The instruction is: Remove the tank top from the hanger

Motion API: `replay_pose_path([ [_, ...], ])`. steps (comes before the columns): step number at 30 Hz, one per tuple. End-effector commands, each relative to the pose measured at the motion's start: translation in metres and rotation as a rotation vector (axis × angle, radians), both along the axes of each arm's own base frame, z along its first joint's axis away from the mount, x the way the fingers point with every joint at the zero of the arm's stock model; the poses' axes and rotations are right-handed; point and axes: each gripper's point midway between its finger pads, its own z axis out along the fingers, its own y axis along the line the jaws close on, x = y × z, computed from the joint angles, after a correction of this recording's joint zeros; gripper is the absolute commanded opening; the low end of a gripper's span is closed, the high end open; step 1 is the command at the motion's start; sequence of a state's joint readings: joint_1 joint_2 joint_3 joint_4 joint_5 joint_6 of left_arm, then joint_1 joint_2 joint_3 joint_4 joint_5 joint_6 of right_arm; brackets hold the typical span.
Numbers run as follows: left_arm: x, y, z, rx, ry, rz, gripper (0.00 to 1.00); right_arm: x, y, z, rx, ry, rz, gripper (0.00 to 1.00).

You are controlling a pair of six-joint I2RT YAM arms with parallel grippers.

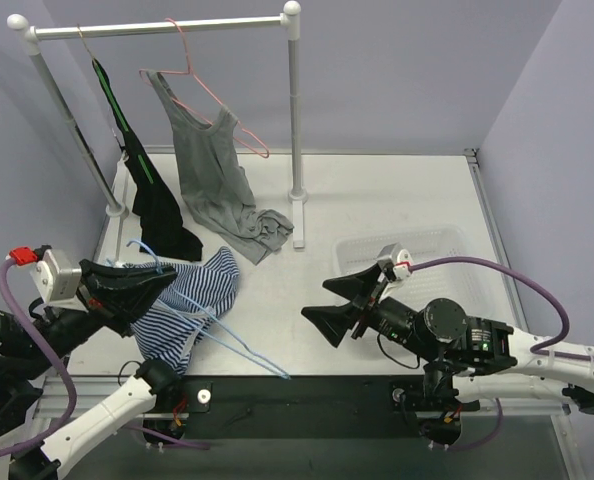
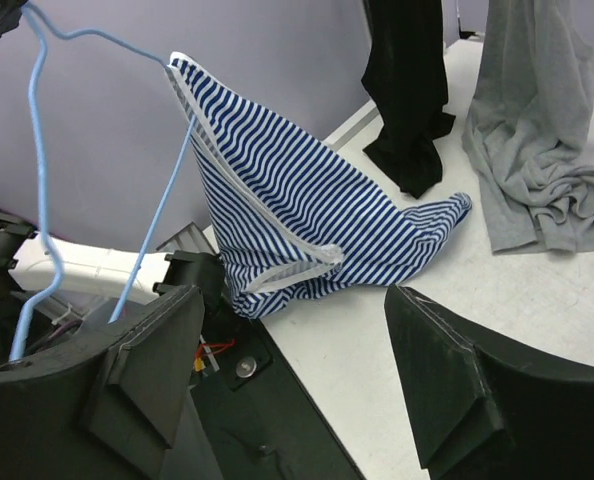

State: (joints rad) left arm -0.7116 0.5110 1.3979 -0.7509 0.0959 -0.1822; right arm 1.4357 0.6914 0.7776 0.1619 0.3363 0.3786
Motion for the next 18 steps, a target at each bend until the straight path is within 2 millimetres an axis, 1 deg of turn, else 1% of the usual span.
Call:
replay_pose_path([
  [1, -0.038, -0.016, 0.02, -0.009, -0.142, -0.216, 0.0, 0.013, -0.005, 0.035, 0.05, -0.096, 0.001, 0.76],
  [2, -0.049, -0.018, 0.02, -0.014, -0.153, -0.264, 0.0, 0.017, -0.004, 0.037, 0.055, -0.095, 0.009, 0.76],
  [3, -0.053, -0.019, 0.02, -0.018, -0.158, -0.288, 0.0, 0.02, 0.0, 0.04, 0.068, -0.091, 0.056, 0.77],
  [4, -0.058, -0.021, 0.02, -0.022, -0.165, -0.316, 0.0, 0.024, 0.009, 0.039, 0.058, -0.082, 0.077, 0.77],
  [5, -0.068, -0.022, 0.022, -0.029, -0.177, -0.364, 0.0, 0.023, 0.015, 0.039, 0.056, -0.082, 0.117, 0.77],
  [6, -0.072, -0.024, 0.022, -0.029, -0.177, -0.389, 0.0, 0.022, 0.029, 0.032, 0.027, -0.078, 0.187, 0.78],
  [7, -0.077, -0.026, 0.022, -0.03, -0.175, -0.416, 0.0, 0.031, 0.032, 0.03, 0.002, -0.098, 0.198, 0.79],
  [8, -0.085, -0.03, 0.022, -0.029, -0.169, -0.473, 0.0, 0.033, 0.037, 0.038, -0.002, -0.122, 0.22, 0.79],
  [9, -0.091, -0.031, 0.024, -0.029, -0.171, -0.504, 0.0, 0.039, 0.05, 0.026, -0.044, -0.12, 0.246, 0.8],
  [10, -0.095, -0.032, 0.026, -0.03, -0.17, -0.527, 0.0, 0.039, 0.056, 0.024, -0.068, -0.161, 0.298, 0.8],
  [11, -0.097, -0.034, 0.026, -0.034, -0.155, -0.55, 0.0, 0.04, 0.061, 0.028, -0.07, -0.183, 0.322, 0.8],
  [12, -0.103, -0.034, 0.028, -0.036, -0.16, -0.579, 0.0, 0.04, 0.074, 0.023, -0.077, -0.212, 0.369, 0.81],
  [13, -0.106, -0.034, 0.031, -0.045, -0.168, -0.59, 0.0, 0.034, 0.08, 0.024, -0.074, -0.258, 0.435, 0.82],
  [14, -0.109, -0.033, 0.033, -0.054, -0.168, -0.598, 0.0, 0.032, 0.086, 0.019, -0.068, -0.275, 0.467, 0.82],
  [15, -0.114, -0.032, 0.035, -0.06, -0.176, -0.613, 0.0, 0.034, 0.095, 0.025, -0.025, -0.322, 0.485, 0.83],
  [16, -0.116, -0.03, 0.038, -0.071, -0.189, -0.614, 0.0, 0.025, 0.1, 0.026, 0.006, -0.358, 0.551, 0.83],
  [17, -0.12, -0.027, 0.04, -0.082, -0.194, -0.619, 0.0, 0.023, 0.105, 0.027, 0.039, -0.37, 0.576, 0.83],
  [18, -0.122, -0.026, 0.042, -0.086, -0.199, -0.621, 0.0, 0.025, 0.115, 0.03, 0.093, -0.41, 0.592, 0.83],
])
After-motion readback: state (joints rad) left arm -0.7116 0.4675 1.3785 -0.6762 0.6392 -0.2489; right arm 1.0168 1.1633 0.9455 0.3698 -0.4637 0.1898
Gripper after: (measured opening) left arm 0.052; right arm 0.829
